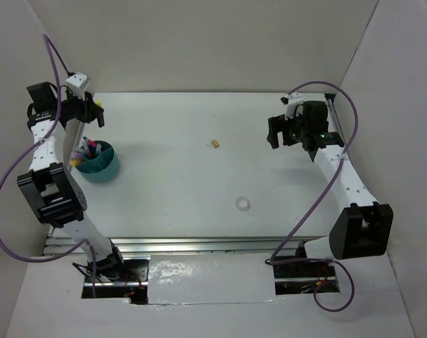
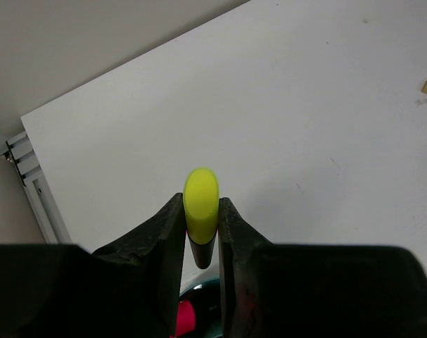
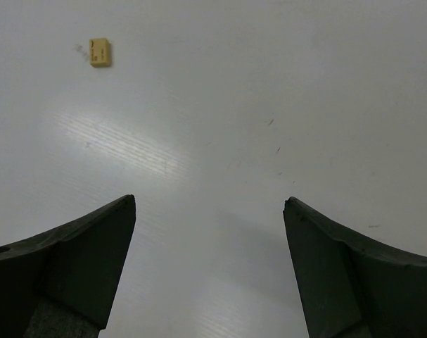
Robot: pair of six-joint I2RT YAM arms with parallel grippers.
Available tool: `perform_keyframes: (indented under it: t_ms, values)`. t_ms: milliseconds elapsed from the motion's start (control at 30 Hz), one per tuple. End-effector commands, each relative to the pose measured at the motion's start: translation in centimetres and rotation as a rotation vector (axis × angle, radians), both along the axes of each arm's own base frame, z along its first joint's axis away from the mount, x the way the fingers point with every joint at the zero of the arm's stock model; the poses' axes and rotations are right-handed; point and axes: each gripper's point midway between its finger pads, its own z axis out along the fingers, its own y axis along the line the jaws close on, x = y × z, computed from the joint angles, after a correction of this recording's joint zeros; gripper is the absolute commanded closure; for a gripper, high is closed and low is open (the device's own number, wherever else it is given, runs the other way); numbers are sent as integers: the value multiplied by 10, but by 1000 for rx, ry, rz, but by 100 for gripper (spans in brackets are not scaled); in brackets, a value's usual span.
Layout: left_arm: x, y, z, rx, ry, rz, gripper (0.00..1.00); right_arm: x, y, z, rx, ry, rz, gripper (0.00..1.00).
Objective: Sort the stationery into containers
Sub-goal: Place the pen in the storage box.
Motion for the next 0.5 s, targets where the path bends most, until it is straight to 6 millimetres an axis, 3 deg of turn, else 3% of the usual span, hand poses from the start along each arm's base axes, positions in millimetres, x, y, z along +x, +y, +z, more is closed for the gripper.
perform_keyframes:
  t_ms: [0,467]
  values:
    - [10,6,13,-4,-49,-5,96,18,-4,32,11,-84,-31,8]
    - [-22,19,-9,-34,17,-1,95,20,9,33,-45,-95,10,7]
